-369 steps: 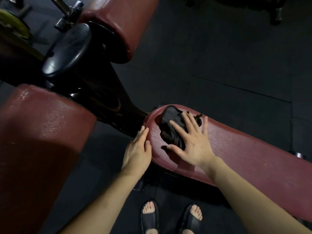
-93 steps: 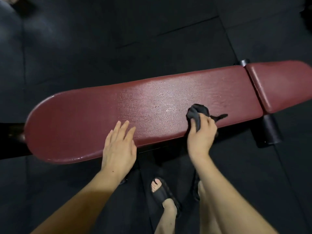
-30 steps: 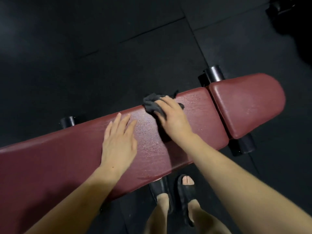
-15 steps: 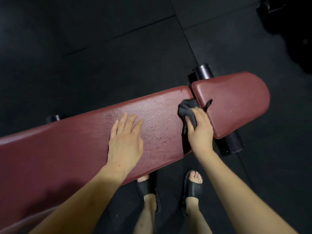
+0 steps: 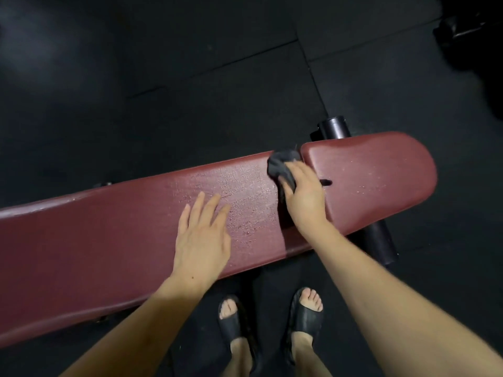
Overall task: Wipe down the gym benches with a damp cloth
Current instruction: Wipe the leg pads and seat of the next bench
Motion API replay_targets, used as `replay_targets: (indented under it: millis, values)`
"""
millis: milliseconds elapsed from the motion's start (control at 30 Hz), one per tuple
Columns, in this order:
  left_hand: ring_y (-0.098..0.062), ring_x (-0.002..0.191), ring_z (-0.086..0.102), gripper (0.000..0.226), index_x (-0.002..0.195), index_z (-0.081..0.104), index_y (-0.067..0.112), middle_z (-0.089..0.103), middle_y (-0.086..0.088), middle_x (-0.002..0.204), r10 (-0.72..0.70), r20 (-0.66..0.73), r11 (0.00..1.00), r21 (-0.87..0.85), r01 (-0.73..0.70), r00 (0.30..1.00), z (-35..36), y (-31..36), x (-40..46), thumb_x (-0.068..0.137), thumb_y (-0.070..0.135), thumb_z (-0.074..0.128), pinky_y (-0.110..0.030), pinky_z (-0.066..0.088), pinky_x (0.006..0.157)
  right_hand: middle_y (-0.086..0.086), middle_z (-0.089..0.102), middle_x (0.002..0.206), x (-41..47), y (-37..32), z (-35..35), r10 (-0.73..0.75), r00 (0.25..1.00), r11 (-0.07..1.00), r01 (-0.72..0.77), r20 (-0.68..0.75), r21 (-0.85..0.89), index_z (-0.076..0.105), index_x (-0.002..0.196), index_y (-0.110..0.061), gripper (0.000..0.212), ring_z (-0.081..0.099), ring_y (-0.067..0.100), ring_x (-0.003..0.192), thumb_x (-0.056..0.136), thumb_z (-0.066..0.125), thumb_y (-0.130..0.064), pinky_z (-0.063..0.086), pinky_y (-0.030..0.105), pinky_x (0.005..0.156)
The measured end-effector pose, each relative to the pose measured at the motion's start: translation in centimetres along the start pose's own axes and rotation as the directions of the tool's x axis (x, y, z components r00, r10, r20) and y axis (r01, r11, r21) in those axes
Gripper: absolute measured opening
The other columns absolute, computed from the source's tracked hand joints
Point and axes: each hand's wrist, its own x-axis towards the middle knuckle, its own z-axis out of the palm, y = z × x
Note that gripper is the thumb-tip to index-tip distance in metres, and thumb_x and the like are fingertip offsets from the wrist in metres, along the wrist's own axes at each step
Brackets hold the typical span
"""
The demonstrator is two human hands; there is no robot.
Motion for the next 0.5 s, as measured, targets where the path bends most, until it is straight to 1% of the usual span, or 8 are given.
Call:
replay_targets:
  millis: [133,200,267,300,333,400,433,500]
  values:
    - [-0.024,0.158,0.010,0.055,0.153,0.045,0.023,0.029,0.000,0.167,-0.021,0.032,1.000,0.003,0.021,0.999,0.1,0.5,-0.9,0.098,0.027,0.042,-0.053,0.012,0.127,0.015,0.067,0.135,-7.2,0.9,-1.2,0.063,0.998,0.998,-0.063,-0.013,-0.015,0.070,0.128,-0.003,0.035,0.058,0.032,0.132,0.095,0.074,-0.012,0.040,0.040,0.119]
    - [-0.024,0.158,0.010,0.055,0.153,0.045,0.022,0.029,-0.001,0.167,-0.037,0.043,0.999,-0.006,0.038,0.998,0.2,-0.1,-1.9,0.098,0.027,0.040,-0.053,0.012,0.127,0.015,0.068,0.131,-8.1,-0.2,-0.6,0.160,0.985,0.987,-0.160,-0.060,0.006,0.072,0.124,-0.004,0.031,0.060,0.033,0.127,0.094,0.075,-0.012,0.041,0.038,0.116]
    - [-0.025,0.158,0.009,0.055,0.153,0.045,0.021,0.028,-0.003,0.167,-0.044,0.052,0.999,-0.005,0.044,0.998,0.2,-1.3,-2.8,0.099,0.026,0.041,-0.052,0.013,0.127,0.014,0.069,0.124,-7.3,-2.9,1.0,0.207,0.971,0.978,-0.204,-0.118,0.037,0.073,0.117,-0.005,0.026,0.062,0.034,0.119,0.093,0.075,-0.014,0.046,0.043,0.112]
    - [-0.025,0.158,0.009,0.054,0.153,0.044,0.020,0.027,-0.003,0.167,-0.051,0.052,0.999,-0.008,0.051,0.997,0.1,-2.0,-3.2,0.099,0.024,0.043,-0.051,0.013,0.127,0.014,0.069,0.121,-6.9,-5.0,2.3,0.166,0.978,0.986,-0.162,-0.126,0.044,0.073,0.115,-0.005,0.024,0.062,0.034,0.115,0.093,0.073,-0.016,0.048,0.047,0.108]
    - [-0.025,0.158,0.010,0.054,0.153,0.045,0.020,0.028,-0.003,0.167,-0.061,0.045,0.998,-0.010,0.062,0.997,-0.1,-2.8,-3.5,0.099,0.023,0.044,-0.051,0.014,0.127,0.013,0.069,0.118,-6.8,-7.5,3.8,0.092,0.991,0.995,-0.088,-0.093,0.044,0.073,0.113,-0.006,0.024,0.062,0.034,0.112,0.094,0.069,-0.020,0.049,0.050,0.104]
    - [-0.025,0.157,0.014,0.053,0.151,0.047,0.017,0.030,-0.005,0.166,-0.087,0.018,0.996,-0.002,0.087,0.996,-0.4,-4.6,-3.8,0.099,0.022,0.047,-0.051,0.016,0.127,0.016,0.069,0.122,-7.7,-12.5,6.7,-0.121,0.992,0.992,0.119,0.039,0.032,0.073,0.116,-0.006,0.031,0.062,0.037,0.116,0.096,0.061,-0.026,0.048,0.054,0.106]
    - [-0.026,0.157,0.016,0.052,0.151,0.048,0.016,0.032,-0.005,0.165,-0.103,0.006,0.995,-0.003,0.103,0.995,-0.7,-5.5,-3.8,0.099,0.021,0.047,-0.051,0.017,0.127,0.017,0.069,0.125,-8.0,-13.6,7.5,-0.237,0.967,0.971,0.235,0.091,0.039,0.073,0.118,-0.006,0.033,0.062,0.039,0.120,0.095,0.060,-0.025,0.047,0.055,0.110]
    - [-0.026,0.157,0.017,0.051,0.151,0.048,0.015,0.032,-0.005,0.165,-0.127,-0.008,0.992,-0.015,0.127,0.992,-1.2,-7.0,-3.9,0.100,0.021,0.046,-0.050,0.017,0.127,0.020,0.070,0.125,-7.0,-12.4,6.6,-0.409,0.904,0.912,0.404,0.121,0.066,0.074,0.117,-0.004,0.030,0.063,0.039,0.120,0.090,0.071,-0.016,0.047,0.050,0.111]
